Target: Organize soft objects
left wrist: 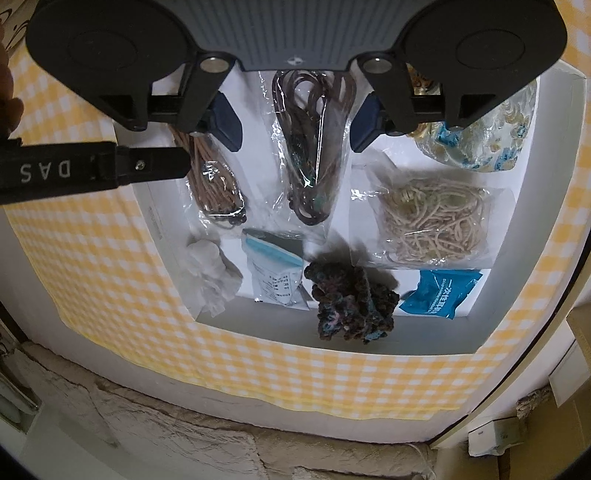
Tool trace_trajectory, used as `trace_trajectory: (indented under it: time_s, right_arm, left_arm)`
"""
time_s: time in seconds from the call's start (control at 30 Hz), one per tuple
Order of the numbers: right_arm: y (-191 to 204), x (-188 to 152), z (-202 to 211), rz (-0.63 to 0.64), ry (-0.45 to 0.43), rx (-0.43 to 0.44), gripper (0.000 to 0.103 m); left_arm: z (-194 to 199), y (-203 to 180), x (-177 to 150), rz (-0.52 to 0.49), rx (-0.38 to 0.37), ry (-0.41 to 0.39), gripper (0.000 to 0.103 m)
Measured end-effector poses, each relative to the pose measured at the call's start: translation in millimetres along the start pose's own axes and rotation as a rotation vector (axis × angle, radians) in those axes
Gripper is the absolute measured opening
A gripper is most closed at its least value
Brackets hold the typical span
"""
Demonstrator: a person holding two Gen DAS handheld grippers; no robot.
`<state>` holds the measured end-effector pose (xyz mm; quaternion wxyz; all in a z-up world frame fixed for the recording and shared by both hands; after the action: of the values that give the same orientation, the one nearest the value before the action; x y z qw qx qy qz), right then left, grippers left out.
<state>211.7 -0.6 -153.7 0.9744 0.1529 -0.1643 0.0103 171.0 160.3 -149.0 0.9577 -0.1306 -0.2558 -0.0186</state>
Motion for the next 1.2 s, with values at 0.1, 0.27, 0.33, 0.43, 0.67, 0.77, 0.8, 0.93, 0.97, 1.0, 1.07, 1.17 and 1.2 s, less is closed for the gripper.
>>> trace_trajectory:
  time_s: [0.1, 0.27, 0.33, 0.43, 0.67, 0.77, 0.8, 0.93, 0.97, 1.0, 1.07, 1.17, 1.2]
  right_arm:
    - [-1.3, -0.2, 4.1, 0.008, -0.009, 0.002, 0.045]
    - [-2.4, -2.2, 9.3, 0.017, -0.013, 0.01, 0.046]
    - [-1.8, -2.8, 12.1, 0.02, -0.018, 0.013, 0.047]
    - [-1.9, -3.5, 18.1, 0.024, -0.03, 0.02, 0.047]
    - [-3.0, -5.8, 34.7, 0.037, -0.068, 0.035, 0.049]
    - [-4.6, -6.6, 42.5, 0.046, -0.086, 0.04, 0.05]
    - [-5.1, -6.6, 44.8, 0.05, -0.094, 0.041, 0.051]
    - [-8.1, -7.4, 57.5, 0.071, -0.132, 0.04, 0.054]
    - [-9.0, -7.6, 61.6, 0.076, -0.143, 0.04, 0.054]
    - [-9.8, -8.0, 65.4, 0.081, -0.155, 0.04, 0.055]
    - [-10.8, -9.4, 74.1, 0.105, -0.18, 0.041, 0.057]
    - [-12.0, -11.4, 87.4, 0.139, -0.224, 0.036, 0.062]
    - [-12.4, -12.4, 91.9, 0.15, -0.237, 0.038, 0.064]
  left_arm:
    - [1.8, -0.3, -0.6, -0.003, 0.005, 0.0, 0.067]
    - [6.1, -2.3, -0.9, -0.012, 0.005, -0.003, 0.067]
    - [8.7, -4.4, -0.8, -0.016, 0.005, -0.007, 0.067]
    - [14.2, -7.4, -0.1, -0.021, 0.004, -0.018, 0.068]
    - [35.1, -12.3, 3.3, -0.026, 0.011, -0.067, 0.072]
    - [46.5, -13.7, 4.8, -0.029, 0.017, -0.093, 0.073]
    - [50.8, -14.2, 5.3, -0.03, 0.02, -0.104, 0.074]
    - [65.6, -14.3, 6.9, -0.028, 0.031, -0.142, 0.079]
    - [69.0, -13.6, 7.4, -0.027, 0.034, -0.15, 0.08]
    - [73.7, -13.6, 7.7, -0.027, 0.04, -0.16, 0.081]
    - [81.8, -14.6, 8.0, -0.031, 0.052, -0.181, 0.085]
    - [94.9, -15.3, 7.1, -0.033, 0.07, -0.218, 0.091]
    - [99.4, -16.1, 6.6, -0.034, 0.078, -0.229, 0.092]
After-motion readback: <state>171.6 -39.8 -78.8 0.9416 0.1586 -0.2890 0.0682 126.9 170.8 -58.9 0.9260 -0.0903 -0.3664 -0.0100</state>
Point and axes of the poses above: each gripper's, at about its wrist camera, not at the fingertips, and z roughly against the way its jaws point, y to its left, x to its top, the point moved 4 cm from there along -z, roughly the way its jaws point, and after that the axes turned 8 degrees about -x, right-handed, at the moved point
